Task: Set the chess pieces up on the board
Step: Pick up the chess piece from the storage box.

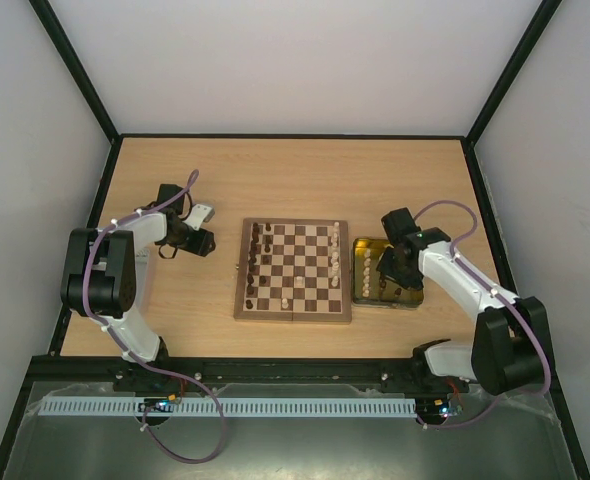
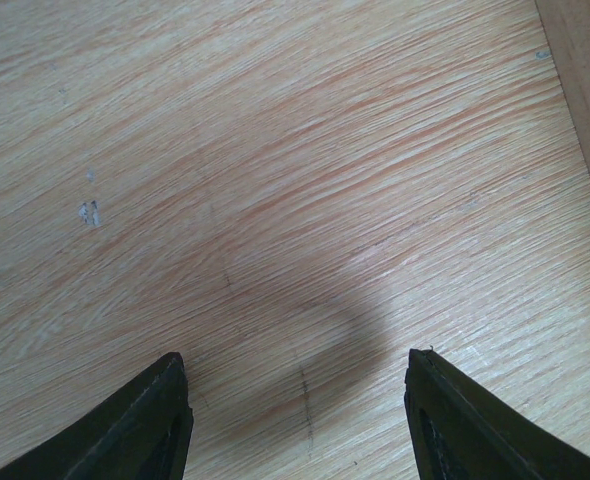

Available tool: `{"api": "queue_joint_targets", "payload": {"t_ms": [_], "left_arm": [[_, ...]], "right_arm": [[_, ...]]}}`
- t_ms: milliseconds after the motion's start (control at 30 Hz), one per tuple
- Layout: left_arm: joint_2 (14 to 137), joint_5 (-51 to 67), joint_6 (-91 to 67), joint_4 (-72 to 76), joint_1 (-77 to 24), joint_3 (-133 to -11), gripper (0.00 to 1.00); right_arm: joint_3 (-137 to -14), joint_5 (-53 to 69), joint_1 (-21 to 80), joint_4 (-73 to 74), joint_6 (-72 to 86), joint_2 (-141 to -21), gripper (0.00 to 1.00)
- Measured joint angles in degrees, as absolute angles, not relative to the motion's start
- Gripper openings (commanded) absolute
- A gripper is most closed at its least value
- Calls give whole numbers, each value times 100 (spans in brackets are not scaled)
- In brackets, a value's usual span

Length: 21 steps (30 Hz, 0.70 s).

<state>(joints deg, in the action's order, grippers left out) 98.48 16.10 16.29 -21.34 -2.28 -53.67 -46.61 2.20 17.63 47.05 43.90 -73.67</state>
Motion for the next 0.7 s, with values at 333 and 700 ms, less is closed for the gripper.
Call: {"api": "queue_joint_targets", "payload": {"t_ms": [333,700], "left_arm": [[9848,1605,1627,-2134,-228,-5367,60],[9848,1603,1629,-2134,-228,-5367,60]], "right_arm": [[-4344,663,1763,4423,4276,-7168,29],[-4209,829,1763,4191,4182,-7220,29]]}}
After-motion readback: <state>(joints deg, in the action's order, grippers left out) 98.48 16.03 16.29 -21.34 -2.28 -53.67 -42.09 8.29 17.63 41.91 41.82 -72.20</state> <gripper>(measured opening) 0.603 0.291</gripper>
